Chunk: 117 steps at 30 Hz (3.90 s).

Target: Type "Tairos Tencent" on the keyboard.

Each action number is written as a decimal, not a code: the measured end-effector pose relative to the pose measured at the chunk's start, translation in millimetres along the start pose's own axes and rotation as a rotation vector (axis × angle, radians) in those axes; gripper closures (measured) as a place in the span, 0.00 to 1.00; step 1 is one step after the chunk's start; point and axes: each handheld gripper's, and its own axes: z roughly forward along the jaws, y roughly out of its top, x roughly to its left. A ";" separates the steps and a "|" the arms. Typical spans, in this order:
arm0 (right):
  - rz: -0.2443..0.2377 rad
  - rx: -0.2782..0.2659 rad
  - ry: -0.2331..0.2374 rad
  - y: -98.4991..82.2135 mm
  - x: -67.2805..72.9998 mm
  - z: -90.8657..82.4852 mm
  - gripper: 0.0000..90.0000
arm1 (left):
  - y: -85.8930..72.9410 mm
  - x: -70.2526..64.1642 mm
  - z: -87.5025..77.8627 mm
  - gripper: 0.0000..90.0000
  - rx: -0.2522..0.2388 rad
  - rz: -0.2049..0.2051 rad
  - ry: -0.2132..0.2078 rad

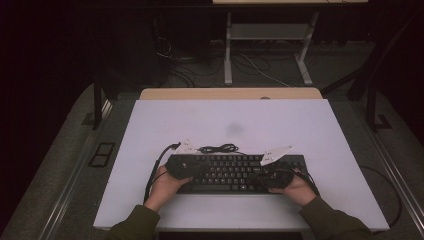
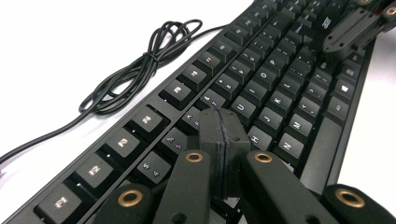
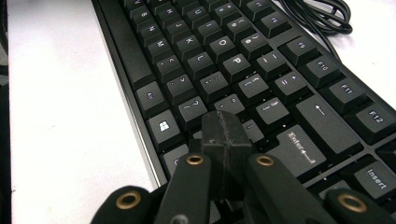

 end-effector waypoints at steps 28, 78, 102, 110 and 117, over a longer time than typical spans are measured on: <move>-0.004 -0.003 0.004 1.4 0.6 -0.7 0.99 | -19.8 11.2 -27.4 0.37 -0.062 -0.034 0.032; 0.043 -0.197 0.073 54.3 -1.8 27.8 0.40 | -24.0 11.0 -31.7 0.40 -0.078 -0.050 0.044; 0.031 -0.177 0.085 54.9 0.5 40.7 0.39 | -19.6 10.6 -25.1 0.85 -0.052 -0.036 0.057; 0.033 -0.176 0.084 54.7 0.6 40.6 0.39 | -18.5 11.6 -22.1 0.99 -0.031 -0.036 0.045; 0.033 -0.175 0.084 54.7 1.3 40.8 0.39 | -19.0 13.0 -19.3 0.99 -0.016 -0.034 0.057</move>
